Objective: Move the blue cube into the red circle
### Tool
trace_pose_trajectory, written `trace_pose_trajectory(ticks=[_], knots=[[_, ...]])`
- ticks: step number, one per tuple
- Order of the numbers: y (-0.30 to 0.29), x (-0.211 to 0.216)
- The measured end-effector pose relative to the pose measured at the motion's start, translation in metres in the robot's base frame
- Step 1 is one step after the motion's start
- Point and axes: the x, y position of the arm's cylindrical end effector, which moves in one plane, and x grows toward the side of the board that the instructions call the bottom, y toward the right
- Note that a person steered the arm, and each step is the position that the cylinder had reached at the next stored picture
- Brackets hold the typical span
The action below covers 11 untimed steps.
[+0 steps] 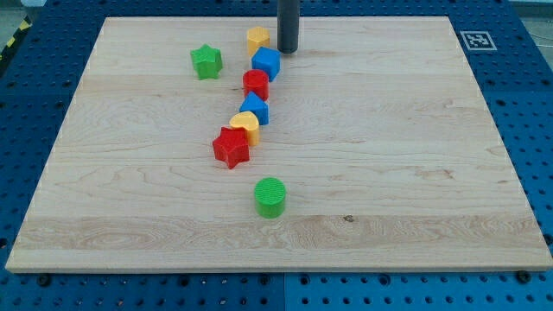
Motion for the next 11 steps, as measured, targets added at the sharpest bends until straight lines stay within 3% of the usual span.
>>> trace_pose_trajectory(ticks=[4, 8, 11], knots=[[0.000, 0.026], [0.000, 0.149], [0.000, 0.199]])
